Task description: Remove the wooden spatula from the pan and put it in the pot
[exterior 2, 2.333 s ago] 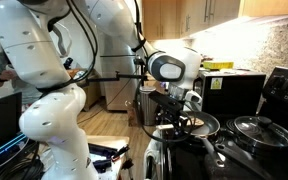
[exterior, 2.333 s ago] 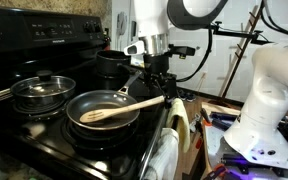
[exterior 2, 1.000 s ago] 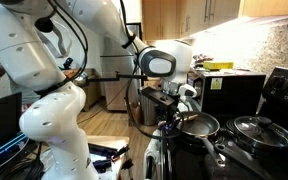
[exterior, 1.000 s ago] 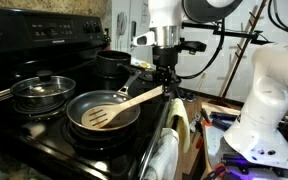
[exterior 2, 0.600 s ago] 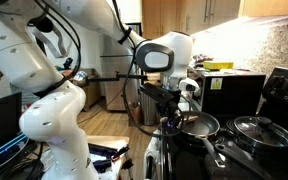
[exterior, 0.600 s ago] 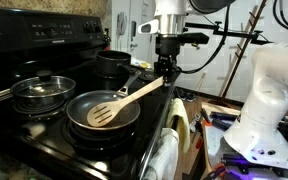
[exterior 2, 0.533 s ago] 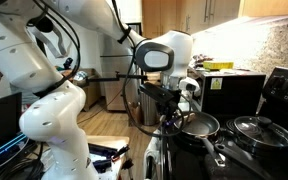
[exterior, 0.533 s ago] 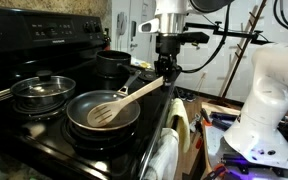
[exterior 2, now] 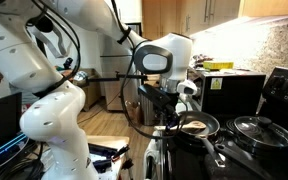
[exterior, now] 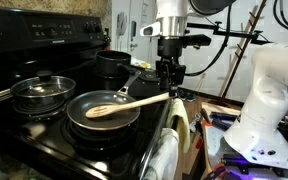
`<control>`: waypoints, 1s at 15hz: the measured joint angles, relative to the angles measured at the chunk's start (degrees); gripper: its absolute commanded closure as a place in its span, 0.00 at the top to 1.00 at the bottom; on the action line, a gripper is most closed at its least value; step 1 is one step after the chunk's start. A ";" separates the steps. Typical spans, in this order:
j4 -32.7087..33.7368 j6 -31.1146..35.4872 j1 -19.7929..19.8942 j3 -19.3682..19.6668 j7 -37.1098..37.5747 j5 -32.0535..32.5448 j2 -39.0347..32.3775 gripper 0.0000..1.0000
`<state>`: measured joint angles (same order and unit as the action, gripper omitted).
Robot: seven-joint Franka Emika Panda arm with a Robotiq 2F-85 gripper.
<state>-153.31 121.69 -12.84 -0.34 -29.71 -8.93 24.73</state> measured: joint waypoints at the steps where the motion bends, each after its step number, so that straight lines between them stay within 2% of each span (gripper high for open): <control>1: -0.30 0.00 -0.20 0.14 0.00 -0.45 0.00 0.98; 8: -0.85 -0.01 -0.26 -0.59 0.79 -0.09 -0.01 1.00; 15: -0.78 -0.62 -0.28 -5.72 6.83 6.35 -1.22 1.00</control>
<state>-154.09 121.08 -13.12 -6.06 -22.88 -2.57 23.50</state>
